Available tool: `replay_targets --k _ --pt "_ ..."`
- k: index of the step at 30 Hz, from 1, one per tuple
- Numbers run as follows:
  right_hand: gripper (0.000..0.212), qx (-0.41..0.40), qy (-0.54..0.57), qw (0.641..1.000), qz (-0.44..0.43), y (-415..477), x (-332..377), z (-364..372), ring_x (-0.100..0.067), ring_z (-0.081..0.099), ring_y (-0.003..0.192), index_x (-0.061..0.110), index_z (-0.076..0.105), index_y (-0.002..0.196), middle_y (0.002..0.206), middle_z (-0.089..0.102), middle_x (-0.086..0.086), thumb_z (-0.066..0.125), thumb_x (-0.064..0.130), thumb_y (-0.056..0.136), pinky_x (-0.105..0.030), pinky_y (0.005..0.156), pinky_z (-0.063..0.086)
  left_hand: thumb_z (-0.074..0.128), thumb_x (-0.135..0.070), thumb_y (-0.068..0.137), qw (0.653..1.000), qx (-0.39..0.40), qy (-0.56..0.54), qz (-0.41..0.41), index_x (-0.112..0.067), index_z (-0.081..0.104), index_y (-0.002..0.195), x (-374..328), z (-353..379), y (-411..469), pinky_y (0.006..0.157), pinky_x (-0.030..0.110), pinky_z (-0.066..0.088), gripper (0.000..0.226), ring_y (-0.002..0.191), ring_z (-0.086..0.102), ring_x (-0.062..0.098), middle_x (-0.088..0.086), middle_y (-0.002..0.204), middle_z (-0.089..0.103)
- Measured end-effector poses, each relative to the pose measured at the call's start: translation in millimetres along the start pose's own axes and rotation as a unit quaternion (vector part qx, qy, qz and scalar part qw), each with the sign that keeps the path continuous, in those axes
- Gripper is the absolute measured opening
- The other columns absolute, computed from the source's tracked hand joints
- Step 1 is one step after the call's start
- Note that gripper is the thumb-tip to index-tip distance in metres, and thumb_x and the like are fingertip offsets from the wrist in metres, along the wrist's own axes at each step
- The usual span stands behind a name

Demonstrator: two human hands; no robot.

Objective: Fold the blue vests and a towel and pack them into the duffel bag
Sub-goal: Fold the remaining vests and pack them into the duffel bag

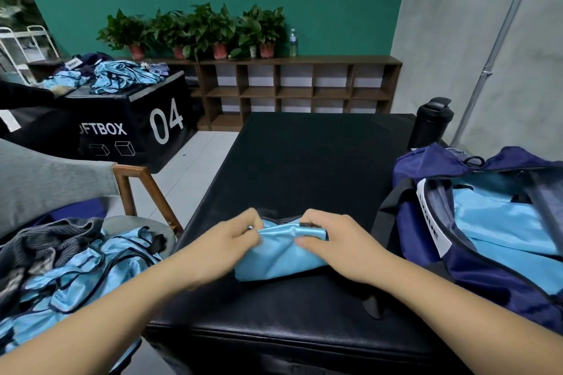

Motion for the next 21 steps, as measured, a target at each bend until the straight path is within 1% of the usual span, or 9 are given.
replay_targets --k 2,4,6,8,11,13,18,20,21 --pt "0.018 -0.030 0.009 0.999 0.029 3.0 -6.5 -2.7 -0.011 0.051 0.069 0.029 0.063 0.087 0.080 0.063 -0.001 0.069 0.043 0.098 -0.040 0.071 0.048 0.056 -0.027 0.103 0.995 -0.009 -0.089 -0.040 -0.021 0.055 0.097 8.6 -1.5 1.4 0.069 0.036 0.050 0.008 0.075 0.050 0.016 0.001 0.081 0.055" --pt "0.024 -0.036 0.001 0.997 0.071 5.2 -17.2 0.5 -0.014 0.057 0.073 0.025 0.065 0.087 0.083 0.066 -0.002 0.067 0.047 0.098 -0.039 0.072 0.050 0.070 -0.036 0.101 0.990 -0.008 -0.127 -0.054 -0.024 0.063 0.102 14.8 2.6 4.1 0.067 0.033 0.055 0.014 0.077 0.062 0.016 0.005 0.091 0.069" --pt "0.034 -0.032 -0.010 0.993 0.115 6.9 -28.9 6.5 -0.017 0.057 0.072 0.019 0.063 0.085 0.082 0.066 -0.004 0.064 0.051 0.098 -0.039 0.069 0.048 0.079 -0.043 0.094 0.996 -0.048 -0.062 -0.042 -0.029 0.066 0.100 21.2 -1.3 9.7 0.070 0.033 0.056 0.020 0.079 0.068 0.012 -0.002 0.094 0.075" --pt "0.042 -0.044 -0.021 0.987 0.151 8.1 -37.9 7.8 -0.014 0.048 0.066 0.012 0.059 0.084 0.073 0.058 -0.001 0.061 0.052 0.098 -0.039 0.063 0.042 0.079 -0.042 0.093 0.995 -0.099 -0.003 -0.032 -0.028 0.068 0.094 25.5 -6.1 16.0 0.074 0.031 0.053 0.017 0.077 0.065 0.004 -0.011 0.089 0.074" --pt "0.040 -0.039 -0.038 0.977 0.204 9.6 -45.8 9.6 -0.016 0.043 0.064 0.010 0.052 0.079 0.072 0.052 0.002 0.057 0.045 0.098 -0.037 0.060 0.037 0.078 -0.044 0.093 0.989 -0.138 0.048 -0.022 -0.027 0.066 0.084 26.0 -6.1 24.4 0.064 0.021 0.047 0.022 0.067 0.059 -0.001 -0.018 0.079 0.071" --pt "0.035 -0.022 -0.085 0.969 0.231 8.6 -45.6 8.5 -0.018 0.041 0.062 0.015 0.044 0.074 0.072 0.051 0.003 0.053 0.039 0.098 -0.035 0.056 0.034 0.077 -0.049 0.091 0.986 -0.148 0.067 -0.024 -0.029 0.061 0.085 26.4 -2.9 29.0 0.057 0.020 0.044 0.026 0.061 0.057 0.002 -0.015 0.073 0.068" --pt "0.017 -0.005 -0.305 0.935 0.182 10.7 -17.8 -6.4 -0.024 0.050 0.077 0.022 0.043 0.089 0.085 0.049 0.006 0.054 0.032 0.096 -0.037 0.061 0.034 0.077 -0.055 0.087 0.981 -0.147 0.119 -0.050 -0.026 0.053 0.085 33.9 4.3 39.7 0.057 0.024 0.040 0.037 0.063 0.054 0.006 -0.008 0.073 0.064" --pt "0.015 -0.003 -0.327 0.938 0.118 19.1 -6.2 -4.9 -0.023 0.048 0.093 0.024 0.046 0.104 0.100 0.045 0.007 0.057 0.024 0.094 -0.036 0.077 0.038 0.078 -0.053 0.087 0.980 -0.146 0.124 -0.045 -0.025 0.053 0.085 32.9 4.9 43.1 0.060 0.023 0.038 0.038 0.071 0.055 0.007 -0.008 0.084 0.062" --pt "0.023 0.007 -0.326 0.942 0.083 24.6 -1.9 -1.9 -0.022 0.047 0.101 0.025 0.049 0.115 0.110 0.044 0.007 0.058 0.023 0.094 -0.036 0.087 0.039 0.079 -0.053 0.086 0.981 -0.147 0.124 -0.042 -0.024 0.053 0.085 32.9 5.0 44.1 0.062 0.023 0.038 0.038 0.073 0.055 0.008 -0.006 0.089 0.061"
Point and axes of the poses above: each hand's wrist, its own y-axis towards the middle knuckle, its own z-axis out of the palm, x = y × z, the point moved 10 cm from there along y, towards the middle knuckle
